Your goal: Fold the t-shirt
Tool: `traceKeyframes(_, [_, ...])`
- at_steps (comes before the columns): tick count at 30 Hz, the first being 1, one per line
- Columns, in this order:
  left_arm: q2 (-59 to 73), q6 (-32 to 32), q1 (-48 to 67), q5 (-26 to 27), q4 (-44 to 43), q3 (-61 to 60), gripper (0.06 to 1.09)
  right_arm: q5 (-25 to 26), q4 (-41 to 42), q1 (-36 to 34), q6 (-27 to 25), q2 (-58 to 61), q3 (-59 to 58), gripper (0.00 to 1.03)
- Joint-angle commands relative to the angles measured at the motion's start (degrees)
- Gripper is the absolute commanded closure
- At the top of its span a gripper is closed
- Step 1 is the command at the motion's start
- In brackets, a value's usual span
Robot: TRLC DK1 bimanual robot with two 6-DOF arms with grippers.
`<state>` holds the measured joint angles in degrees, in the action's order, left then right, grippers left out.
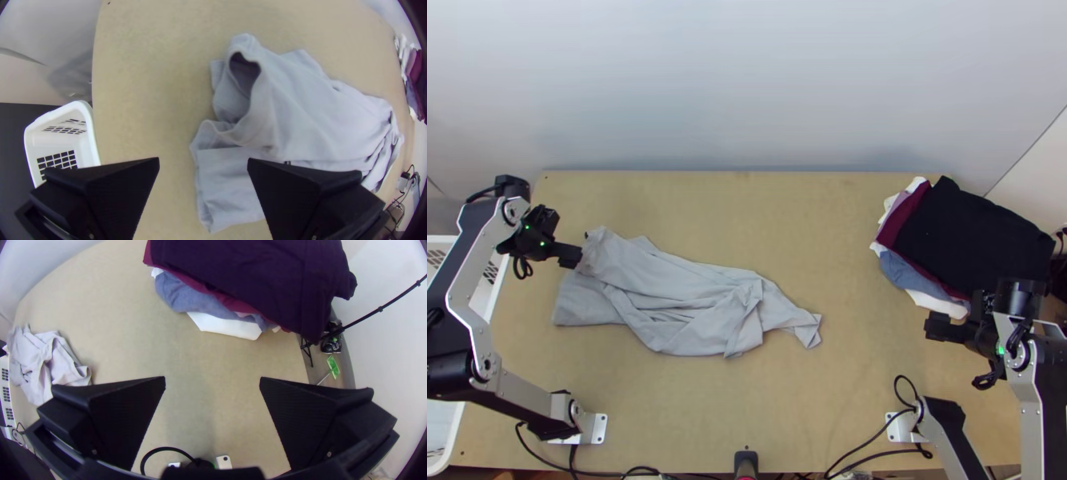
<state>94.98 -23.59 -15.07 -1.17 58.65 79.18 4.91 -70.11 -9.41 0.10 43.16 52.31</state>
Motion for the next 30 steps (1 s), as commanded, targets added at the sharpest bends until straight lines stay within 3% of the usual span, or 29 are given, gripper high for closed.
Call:
traceKeyframes(1, [4.0,-1.6,-5.1,0.3,-5.0,-1.7,0.12,-0.1,-0.1,0.4,0.0,0.3,0.9,0.04])
traceKeyframes(17, [5.7,2.0,-2.6,3.6,-1.4,-0.7,0.12,-0.1,-0.6,0.4,0.1,0.6,1.3,0.04])
traceKeyframes(22, [7.3,4.3,-2.6,8.3,2.5,2.6,0.12,-0.1,-0.2,0.4,0.1,0.6,1.2,0.04])
traceKeyframes(30, [10.0,8.4,-0.9,9.0,-0.5,4.4,0.16,-0.1,-0.1,0.4,0.0,0.7,1.1,0.04])
